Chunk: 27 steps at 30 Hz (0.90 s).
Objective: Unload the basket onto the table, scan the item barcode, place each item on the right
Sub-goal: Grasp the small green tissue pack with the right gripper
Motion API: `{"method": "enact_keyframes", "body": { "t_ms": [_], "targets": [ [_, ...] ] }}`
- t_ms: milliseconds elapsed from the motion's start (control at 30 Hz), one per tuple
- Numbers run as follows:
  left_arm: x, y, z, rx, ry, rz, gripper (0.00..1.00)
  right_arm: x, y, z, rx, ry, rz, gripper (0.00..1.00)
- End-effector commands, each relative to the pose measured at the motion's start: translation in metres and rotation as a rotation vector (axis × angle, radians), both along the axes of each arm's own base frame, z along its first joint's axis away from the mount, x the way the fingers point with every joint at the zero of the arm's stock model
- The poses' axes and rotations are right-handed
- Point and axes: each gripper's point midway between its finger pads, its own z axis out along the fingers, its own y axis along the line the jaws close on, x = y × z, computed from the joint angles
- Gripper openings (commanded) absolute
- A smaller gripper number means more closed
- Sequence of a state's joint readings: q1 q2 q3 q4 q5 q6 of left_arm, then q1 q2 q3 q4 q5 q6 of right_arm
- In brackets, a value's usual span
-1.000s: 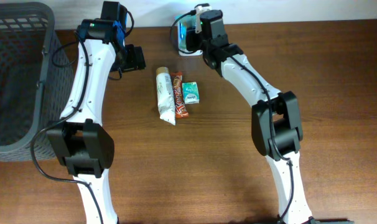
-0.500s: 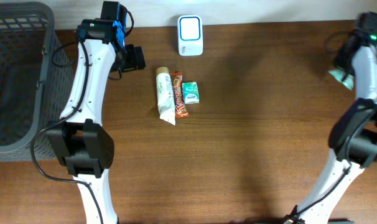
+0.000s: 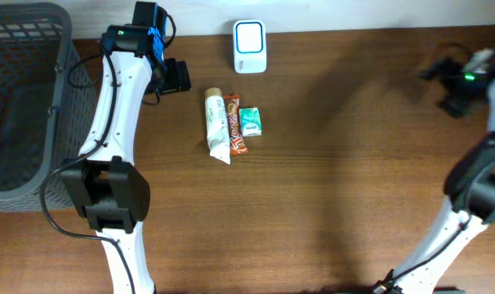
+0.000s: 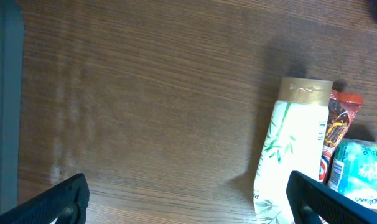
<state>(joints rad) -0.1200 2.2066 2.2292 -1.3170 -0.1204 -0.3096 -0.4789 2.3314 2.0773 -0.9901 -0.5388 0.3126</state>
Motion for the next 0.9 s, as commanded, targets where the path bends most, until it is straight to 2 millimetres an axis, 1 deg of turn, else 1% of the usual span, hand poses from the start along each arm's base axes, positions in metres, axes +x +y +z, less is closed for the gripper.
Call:
{"method": "enact_keyframes", "body": {
  "t_ms": [0, 33, 67, 100, 133, 167, 200, 233, 300, 367, 400, 433, 467, 500, 533, 567, 600, 700, 733, 767, 867],
  "targets": [
    [-0.001, 0.003, 0.007, -0.001, -0.014, 0.004, 0.99, 0.009, 0.112, -0.002, 0.046, 0.008, 0.276, 0.99],
    [-0.001, 0.003, 0.007, -0.001, -0.014, 0.004, 0.99, 0.010, 0.140, -0.004, 0.026, 0.009, 0.358, 0.99],
    [-0.001, 0.003, 0.007, -0.001, -0.014, 0.004, 0.99, 0.010, 0.164, -0.006, 0.012, 0.006, 0.422, 0.99],
    [-0.001, 0.003, 0.007, -0.001, -0.014, 0.005, 0.99, 0.008, 0.198, -0.010, -0.004, 0.012, 0.496, 0.99],
    [-0.001, 0.003, 0.007, -0.001, -0.014, 0.004, 0.99, 0.004, 0.240, -0.019, -0.027, 0.031, 0.581, 0.99],
    [-0.001, 0.003, 0.007, -0.001, -0.014, 0.004, 0.99, 0.000, 0.270, -0.025, -0.029, 0.036, 0.640, 0.99],
    [-0.001, 0.003, 0.007, -0.001, -0.014, 0.004, 0.99, -0.005, 0.294, -0.030, -0.029, 0.039, 0.686, 0.99],
    [-0.001, 0.003, 0.007, -0.001, -0.014, 0.004, 0.99, -0.012, 0.324, -0.037, -0.027, 0.045, 0.739, 0.99],
    [-0.001, 0.003, 0.007, -0.002, -0.014, 0.005, 0.99, -0.019, 0.361, -0.049, -0.012, 0.060, 0.771, 0.98],
    [-0.001, 0.003, 0.007, -0.001, -0.014, 0.004, 0.99, -0.022, 0.381, -0.056, -0.004, 0.066, 0.781, 0.92],
    [-0.001, 0.003, 0.007, -0.001, -0.014, 0.004, 0.99, -0.025, 0.393, -0.061, -0.006, 0.073, 0.787, 0.93],
    [-0.001, 0.003, 0.007, -0.001, -0.014, 0.004, 0.99, -0.027, 0.399, -0.067, -0.012, 0.089, 0.772, 0.92],
    [-0.001, 0.003, 0.007, -0.001, -0.014, 0.005, 0.99, -0.026, 0.399, -0.073, -0.026, 0.105, 0.754, 0.92],
    [-0.001, 0.003, 0.007, -0.001, -0.014, 0.004, 0.99, -0.026, 0.396, -0.081, -0.051, 0.130, 0.725, 0.88],
    [-0.001, 0.003, 0.007, -0.001, -0.014, 0.004, 0.99, -0.027, 0.396, -0.086, -0.048, 0.138, 0.726, 0.81],
    [-0.001, 0.003, 0.007, -0.001, -0.014, 0.004, 0.99, -0.030, 0.399, -0.093, -0.029, 0.152, 0.732, 0.67],
    [-0.001, 0.003, 0.007, -0.001, -0.014, 0.004, 0.99, -0.033, 0.402, -0.096, 0.002, 0.162, 0.741, 0.62],
    [-0.001, 0.003, 0.007, -0.001, -0.014, 0.004, 0.99, -0.040, 0.407, -0.099, 0.036, 0.181, 0.754, 0.33],
    [-0.001, 0.003, 0.007, -0.001, -0.014, 0.004, 0.99, -0.041, 0.410, -0.097, 0.063, 0.178, 0.761, 0.25],
    [-0.001, 0.003, 0.007, -0.001, -0.014, 0.004, 0.99, -0.043, 0.415, -0.093, 0.100, 0.175, 0.771, 0.19],
    [-0.001, 0.003, 0.007, -0.001, -0.014, 0.004, 0.99, -0.046, 0.422, -0.088, 0.147, 0.172, 0.782, 0.19]
  ]
}}
